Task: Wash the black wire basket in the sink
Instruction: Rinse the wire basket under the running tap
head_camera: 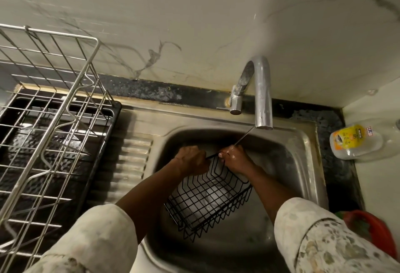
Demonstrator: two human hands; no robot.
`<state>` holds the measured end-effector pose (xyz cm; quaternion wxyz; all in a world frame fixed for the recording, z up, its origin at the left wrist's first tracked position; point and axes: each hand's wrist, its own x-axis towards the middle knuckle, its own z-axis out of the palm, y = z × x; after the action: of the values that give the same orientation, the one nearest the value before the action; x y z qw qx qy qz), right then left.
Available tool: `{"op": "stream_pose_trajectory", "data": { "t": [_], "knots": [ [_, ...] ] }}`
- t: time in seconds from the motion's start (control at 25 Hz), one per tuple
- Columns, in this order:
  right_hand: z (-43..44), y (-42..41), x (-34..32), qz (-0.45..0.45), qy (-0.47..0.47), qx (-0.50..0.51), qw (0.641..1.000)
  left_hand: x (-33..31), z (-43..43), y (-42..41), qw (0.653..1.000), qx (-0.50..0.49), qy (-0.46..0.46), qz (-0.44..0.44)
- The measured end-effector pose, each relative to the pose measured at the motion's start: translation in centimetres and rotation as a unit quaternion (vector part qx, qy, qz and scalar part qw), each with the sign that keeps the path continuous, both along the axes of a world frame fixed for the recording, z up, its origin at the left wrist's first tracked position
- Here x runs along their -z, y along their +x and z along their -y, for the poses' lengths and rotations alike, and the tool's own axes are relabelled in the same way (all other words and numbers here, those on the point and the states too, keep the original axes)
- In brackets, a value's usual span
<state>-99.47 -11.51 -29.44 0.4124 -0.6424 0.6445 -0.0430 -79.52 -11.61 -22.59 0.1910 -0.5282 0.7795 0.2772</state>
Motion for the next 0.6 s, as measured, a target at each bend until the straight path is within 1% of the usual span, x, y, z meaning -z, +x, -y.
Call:
{"op": "stream_pose_trajectory", "data": {
  "t": [0.04, 0.08, 0.16, 0.24, 0.36, 0.52, 0.6],
  "knots": [
    [-0.5, -0.1, 0.0, 0.0, -0.006, -0.011, 1.0, -0.1, 0.0, -0.3, 1.0, 0.014, -0.014, 0.005],
    [-0.8, -0.2, 0.0, 0.002, -0.008, -0.021, 1.0, -0.1, 0.1, -0.6, 1.0, 0.028, -0.009, -0.003],
    [-1.4, -0.3, 0.1, 0.007, -0.011, -0.047, 0.999, 0.2, 0.1, -1.4, 0.998, 0.055, 0.037, -0.022],
    [-1.4, -0.1, 0.0, 0.026, -0.002, -0.046, 0.999, 0.1, -0.1, -2.1, 0.996, 0.059, 0.064, -0.032],
    [-1.1, 0.0, -0.8, 0.057, 0.011, -0.028, 0.998, 0.3, -0.9, -2.6, 0.998, 0.02, 0.027, -0.054],
    [-1.3, -1.1, -1.5, 0.05, 0.01, -0.058, 0.997, -0.1, -1.4, -2.2, 0.999, -0.007, 0.0, -0.044],
    [-1.7, -1.9, -1.6, 0.056, 0.004, -0.053, 0.997, -0.6, -1.4, -1.9, 0.999, -0.028, -0.004, -0.043]
  ]
}}
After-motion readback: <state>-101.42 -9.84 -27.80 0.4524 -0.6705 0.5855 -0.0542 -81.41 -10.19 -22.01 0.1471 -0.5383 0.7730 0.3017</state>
